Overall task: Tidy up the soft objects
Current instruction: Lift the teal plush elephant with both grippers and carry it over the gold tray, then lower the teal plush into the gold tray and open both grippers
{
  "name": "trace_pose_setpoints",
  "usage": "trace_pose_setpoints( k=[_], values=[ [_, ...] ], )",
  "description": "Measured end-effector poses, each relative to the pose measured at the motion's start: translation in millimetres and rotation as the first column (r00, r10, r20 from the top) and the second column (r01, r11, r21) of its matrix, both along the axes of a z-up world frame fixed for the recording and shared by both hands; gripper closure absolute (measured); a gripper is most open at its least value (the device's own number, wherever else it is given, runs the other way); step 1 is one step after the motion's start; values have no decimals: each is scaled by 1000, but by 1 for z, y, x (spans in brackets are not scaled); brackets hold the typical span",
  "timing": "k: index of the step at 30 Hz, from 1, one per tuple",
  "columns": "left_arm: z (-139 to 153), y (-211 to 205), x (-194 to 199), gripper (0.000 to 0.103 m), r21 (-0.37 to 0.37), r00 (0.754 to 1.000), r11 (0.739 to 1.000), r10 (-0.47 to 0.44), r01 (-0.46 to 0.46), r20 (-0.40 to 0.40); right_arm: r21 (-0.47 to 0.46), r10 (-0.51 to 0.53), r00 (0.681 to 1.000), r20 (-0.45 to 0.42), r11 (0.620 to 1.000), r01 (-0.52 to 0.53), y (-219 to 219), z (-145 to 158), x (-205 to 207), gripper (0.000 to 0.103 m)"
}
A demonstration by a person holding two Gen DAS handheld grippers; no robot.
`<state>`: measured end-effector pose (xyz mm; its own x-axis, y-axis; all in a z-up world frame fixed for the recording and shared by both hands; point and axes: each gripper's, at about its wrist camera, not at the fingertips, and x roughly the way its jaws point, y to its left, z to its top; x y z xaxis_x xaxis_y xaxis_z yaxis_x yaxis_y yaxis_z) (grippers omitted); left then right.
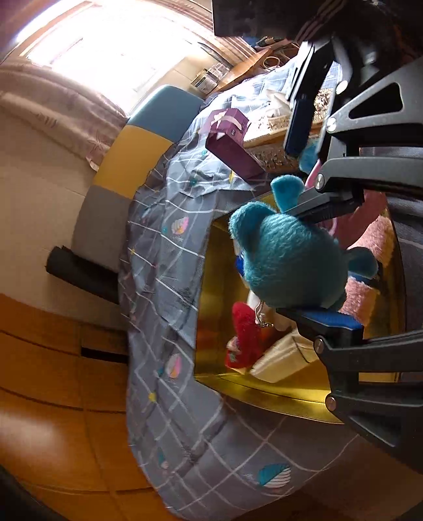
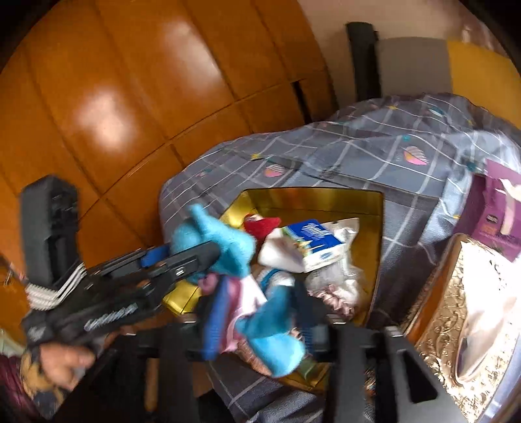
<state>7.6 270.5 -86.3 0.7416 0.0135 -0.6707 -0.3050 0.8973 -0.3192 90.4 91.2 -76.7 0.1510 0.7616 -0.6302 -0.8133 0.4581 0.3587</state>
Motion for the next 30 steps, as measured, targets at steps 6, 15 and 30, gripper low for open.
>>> trace_pose_setpoints(
  k=[6,15,30],
  values=[
    [-16,14,-4,57,-57,1000,998,22,-24,-21,-187,82,988,128,981,-57,39,-15,-18,42],
    [-24,24,-6,56,29,996,996,83,-82,-41,-267,76,988,134,963,-38,75,-39,-13,94],
    [-50,14,6,45,153,992,985,88,-73,-94,-365,45,987,154,931,15,101,-73,1,96]
  ],
)
